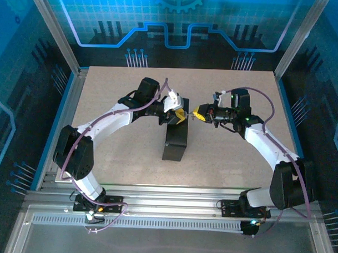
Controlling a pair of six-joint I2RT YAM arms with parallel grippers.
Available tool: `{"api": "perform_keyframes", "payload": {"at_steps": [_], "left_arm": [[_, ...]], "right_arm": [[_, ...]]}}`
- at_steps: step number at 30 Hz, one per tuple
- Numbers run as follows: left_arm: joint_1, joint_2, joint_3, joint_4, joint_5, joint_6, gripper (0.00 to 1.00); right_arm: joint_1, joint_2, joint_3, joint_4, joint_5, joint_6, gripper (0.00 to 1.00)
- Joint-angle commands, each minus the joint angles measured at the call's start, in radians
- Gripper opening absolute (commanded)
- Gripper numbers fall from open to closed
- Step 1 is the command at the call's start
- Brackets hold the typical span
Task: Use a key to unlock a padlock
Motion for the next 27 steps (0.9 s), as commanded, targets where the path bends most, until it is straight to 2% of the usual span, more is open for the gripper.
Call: {"api": "perform_keyframes", "payload": {"at_steps": [1,14,20,27], "left_arm": [[0.005,-0.066,0.001,0.094,0.051,-0.012,0.12],[0.003,-0.068,-0.001,0.109,0.061,-0.018,0.12],[0.003,-0.063,-0.01,0.174,0.061,-0.068,0.12],[0.004,-0.059,-0.009,0.15,0.086,-0.052,0.11]], "right_arm": [[0.021,-0.001,0.007,0.014,0.004,0.012,0.0],[0.073,0.03,0.014,0.042,0.012,0.045,0.0],[0.106,0.042,0.016,0.057,0.013,0.063,0.0],[0.11,0.038,0.011,0.043,0.004,0.05,0.0]]}}
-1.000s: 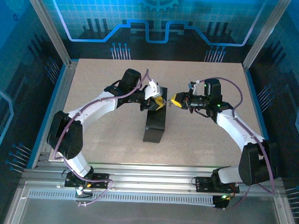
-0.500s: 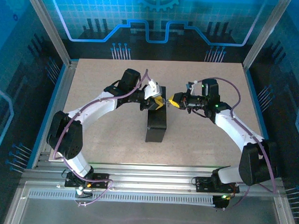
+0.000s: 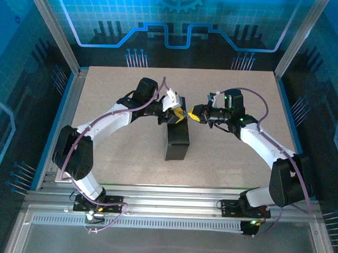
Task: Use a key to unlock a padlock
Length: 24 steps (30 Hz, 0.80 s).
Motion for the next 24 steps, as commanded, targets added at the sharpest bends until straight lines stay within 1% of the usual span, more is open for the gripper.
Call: {"api": "perform_keyframes", "payload": {"at_steps": [1,2,5,7,9,12,14,16,18,20,22,24], "left_arm": [[-0.006,-0.057,0.013,0.098,0.091,0.015,0.11],[-0.005,-0.058,0.016,0.075,0.094,0.03,0.11],[0.006,-0.05,0.03,0.006,0.111,0.063,0.11],[0.012,-0.047,0.032,-0.019,0.124,0.074,0.11],[0.017,-0.048,0.033,-0.035,0.143,0.082,0.11],[0.02,-0.04,0.048,-0.074,0.172,0.1,0.11],[0.023,-0.032,0.063,-0.108,0.189,0.113,0.1],[0.031,-0.021,0.083,-0.147,0.216,0.127,0.1],[0.037,-0.009,0.104,-0.181,0.242,0.138,0.1],[0.041,-0.003,0.121,-0.212,0.272,0.15,0.1],[0.048,0.003,0.134,-0.234,0.303,0.156,0.1],[0.055,0.012,0.152,-0.256,0.339,0.159,0.1]], "right_arm": [[0.033,0.001,0.018,-0.047,-0.044,-0.036,0.06],[0.024,-0.003,0.027,-0.086,-0.045,-0.069,0.11],[-0.028,-0.015,0.068,-0.254,-0.04,-0.232,0.26],[-0.081,-0.017,0.096,-0.336,-0.066,-0.358,0.33],[-0.134,-0.02,0.117,-0.383,-0.089,-0.465,0.37],[-0.186,-0.02,0.154,-0.404,-0.125,-0.679,0.37],[-0.189,-0.013,0.179,-0.412,-0.162,-0.865,0.36],[-0.183,-0.004,0.202,-0.431,-0.171,-1.047,0.37],[-0.168,-0.012,0.189,-0.387,-0.148,-1.194,0.38],[-0.138,-0.048,0.144,-0.291,-0.11,-1.327,0.39],[-0.104,-0.096,0.072,-0.169,-0.125,-1.493,0.39],[-0.084,-0.118,0.022,-0.083,-0.152,-1.607,0.4]]}}
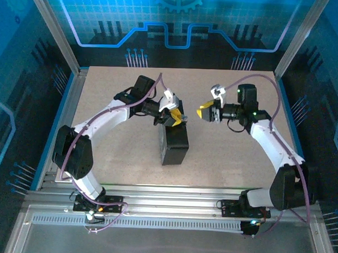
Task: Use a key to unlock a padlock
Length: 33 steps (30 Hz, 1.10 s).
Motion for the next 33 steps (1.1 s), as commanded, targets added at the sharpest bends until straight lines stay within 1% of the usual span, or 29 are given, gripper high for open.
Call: {"api": "perform_keyframes", "payload": {"at_steps": [1,4,6,8,10,15,23,28,31,33], "left_arm": [[0.019,0.009,0.08,-0.039,0.164,0.048,0.1],[0.022,0.021,0.106,-0.079,0.173,0.074,0.1],[0.025,0.033,0.127,-0.11,0.18,0.092,0.1],[0.027,0.047,0.151,-0.144,0.191,0.108,0.1],[0.03,0.056,0.172,-0.17,0.205,0.122,0.1],[0.029,0.065,0.19,-0.171,0.219,0.124,0.1],[0.029,0.068,0.201,-0.174,0.223,0.128,0.09],[0.029,0.065,0.201,-0.176,0.216,0.129,0.09],[0.029,0.067,0.2,-0.169,0.212,0.124,0.08],[0.029,0.069,0.197,-0.164,0.204,0.121,0.08]], "right_arm": [[0.035,-0.047,-0.059,0.165,-0.067,-0.362,0.38],[0.045,-0.02,-0.018,0.086,-0.105,-0.458,0.36],[0.059,-0.009,-0.002,0.035,-0.106,-0.511,0.35],[0.073,-0.005,0.01,-0.008,-0.132,-0.589,0.31],[0.085,0.003,0.019,-0.016,-0.129,-0.601,0.3],[0.101,0.04,0.049,-0.035,-0.134,-0.629,0.28],[0.111,0.115,0.126,-0.12,-0.154,-0.683,0.27],[0.12,0.138,0.143,-0.128,-0.175,-0.68,0.2],[0.132,0.146,0.163,-0.179,-0.194,-0.697,0.16],[0.137,0.148,0.175,-0.208,-0.202,-0.697,0.11]]}}
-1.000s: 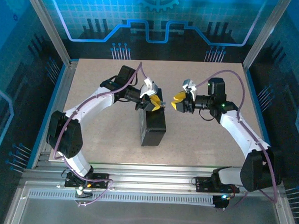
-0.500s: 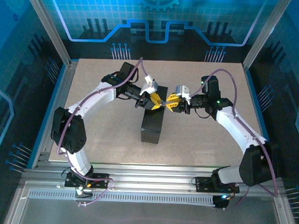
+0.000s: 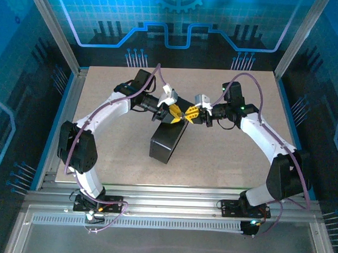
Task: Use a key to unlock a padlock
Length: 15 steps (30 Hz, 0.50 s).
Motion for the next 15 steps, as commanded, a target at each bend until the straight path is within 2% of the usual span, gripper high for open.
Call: {"api": "perform_keyframes", "payload": {"at_steps": [1,4,8,10,12,15], "left_arm": [[0.004,-0.007,0.045,0.048,0.081,0.015,0.07],[0.004,-0.022,0.007,0.148,0.032,-0.043,0.07],[0.004,-0.064,-0.079,0.328,-0.039,-0.119,0.07],[0.004,-0.066,-0.08,0.325,-0.041,-0.117,0.07],[0.002,-0.063,-0.077,0.317,-0.047,-0.116,0.07],[-0.002,-0.065,-0.084,0.331,-0.072,-0.118,0.07]], "right_arm": [[0.033,0.016,0.047,-0.081,-0.067,-0.023,0.06],[0.041,0.037,0.081,-0.117,-0.037,0.045,0.0],[0.055,0.088,0.11,-0.105,0.012,0.307,0.0],[0.075,0.088,0.085,-0.058,-0.007,0.426,0.0],[0.107,0.07,0.041,0.039,0.024,0.564,0.0],[0.125,0.083,0.047,0.087,0.035,0.798,0.0]]}}
